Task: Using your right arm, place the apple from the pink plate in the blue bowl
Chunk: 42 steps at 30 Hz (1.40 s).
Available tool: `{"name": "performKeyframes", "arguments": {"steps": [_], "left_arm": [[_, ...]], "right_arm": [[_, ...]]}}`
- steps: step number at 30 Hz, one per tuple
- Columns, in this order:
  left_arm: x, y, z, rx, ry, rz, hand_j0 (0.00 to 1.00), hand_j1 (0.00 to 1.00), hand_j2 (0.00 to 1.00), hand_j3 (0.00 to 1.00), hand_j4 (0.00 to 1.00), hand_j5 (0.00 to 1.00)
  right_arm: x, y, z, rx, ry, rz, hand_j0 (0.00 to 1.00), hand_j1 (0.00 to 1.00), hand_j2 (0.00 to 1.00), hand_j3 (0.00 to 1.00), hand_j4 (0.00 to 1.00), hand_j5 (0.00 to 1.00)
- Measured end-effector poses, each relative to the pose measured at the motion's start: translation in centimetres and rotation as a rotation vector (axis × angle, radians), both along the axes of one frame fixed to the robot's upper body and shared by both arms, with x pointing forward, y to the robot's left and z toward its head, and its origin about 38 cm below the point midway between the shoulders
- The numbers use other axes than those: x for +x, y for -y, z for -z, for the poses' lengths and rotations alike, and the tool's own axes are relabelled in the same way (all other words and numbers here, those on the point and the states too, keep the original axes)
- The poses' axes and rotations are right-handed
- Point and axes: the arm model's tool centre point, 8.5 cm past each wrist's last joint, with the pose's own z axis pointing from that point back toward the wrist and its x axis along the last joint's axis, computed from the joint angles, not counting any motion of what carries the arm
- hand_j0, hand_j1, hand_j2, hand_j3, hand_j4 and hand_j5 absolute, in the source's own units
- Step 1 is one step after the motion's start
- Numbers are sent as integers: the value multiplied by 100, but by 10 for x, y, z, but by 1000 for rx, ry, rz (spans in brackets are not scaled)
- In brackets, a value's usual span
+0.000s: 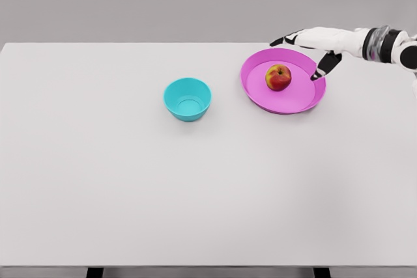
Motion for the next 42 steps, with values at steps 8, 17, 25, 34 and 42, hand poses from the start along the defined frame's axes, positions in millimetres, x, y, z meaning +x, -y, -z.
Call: {"name": "performKeyframes", "arguments": {"steps": [8,17,25,34,42], "left_arm": [[0,0,0,0,0,0,100,100,100,100,100,100],[0,0,0,0,0,0,100,100,100,100,100,100],[0,0,0,0,0,0,100,100,100,100,100,100],[0,0,0,0,0,0,100,100,100,100,100,100],[0,0,0,0,0,0,100,100,100,100,100,100]], "right_arm": [[6,-18,27,-28,-71,0,100,100,100,100,100,100],[16,-29,37,-54,-111,19,100,100,100,100,100,100],[16,-38,47,-68,-134,11,100,100,100,100,100,100],[20,-36,46,-81,-141,30,100,100,100,100,100,100],[24,-40,49,-98,-161,47,100,100,100,100,100,100]]}}
